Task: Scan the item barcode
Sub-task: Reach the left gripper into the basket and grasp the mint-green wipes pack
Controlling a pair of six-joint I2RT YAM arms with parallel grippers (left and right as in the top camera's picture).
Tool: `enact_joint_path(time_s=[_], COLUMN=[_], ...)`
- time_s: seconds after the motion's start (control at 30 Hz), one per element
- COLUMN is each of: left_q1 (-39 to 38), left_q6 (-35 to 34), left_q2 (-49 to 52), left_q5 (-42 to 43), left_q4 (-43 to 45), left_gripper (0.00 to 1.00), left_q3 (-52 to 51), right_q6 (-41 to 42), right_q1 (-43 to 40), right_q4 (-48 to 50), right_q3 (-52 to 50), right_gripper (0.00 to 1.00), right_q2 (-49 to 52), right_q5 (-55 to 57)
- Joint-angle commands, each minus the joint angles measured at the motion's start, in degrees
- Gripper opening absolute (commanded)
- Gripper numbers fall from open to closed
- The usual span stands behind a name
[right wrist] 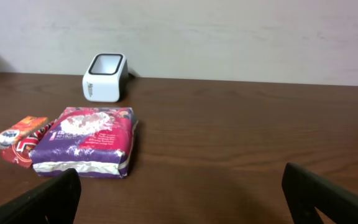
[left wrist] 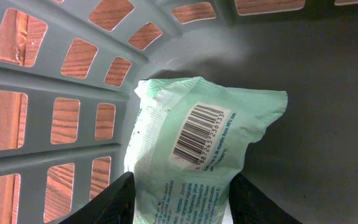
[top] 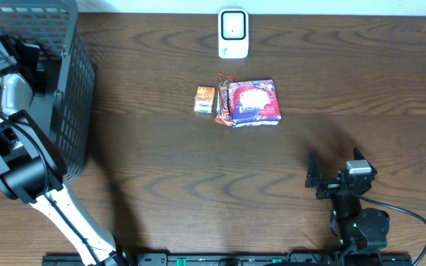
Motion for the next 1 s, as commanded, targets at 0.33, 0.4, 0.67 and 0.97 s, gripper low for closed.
enact_joint_path(time_s=[0.33, 0.4, 0.67, 0.97], left_q1=[2.2, 2.6, 2.9, 0.5], left_q6=[-3.3, -3.3, -4.3, -7.4], left_q2=[0.0, 0.1, 0.1, -6.2], left_q5=[0.5, 1.0, 1.2, 1.2], left_q4=[-1.9, -1.7, -2.7, -5.0], left_gripper=[0.49, 0.49, 0.19, 0.07], left_q3=[-2.0, -3.2, -4.4, -4.3], right_q6=[-0.6, -0.6, -0.6, -0.6], right_q1=[-0.5, -0.5, -0.5, -0.5], right_q4=[-0.1, -0.1, -0.1, -0.1], right_q3=[-0.2, -0.2, -0.2, -0.2], right_gripper=[0.99, 0.99, 0.99, 0.99], right_q2=[-0.2, -0.2, -0.2, -0.2], right_q5=[0.5, 0.5, 0.5, 0.5])
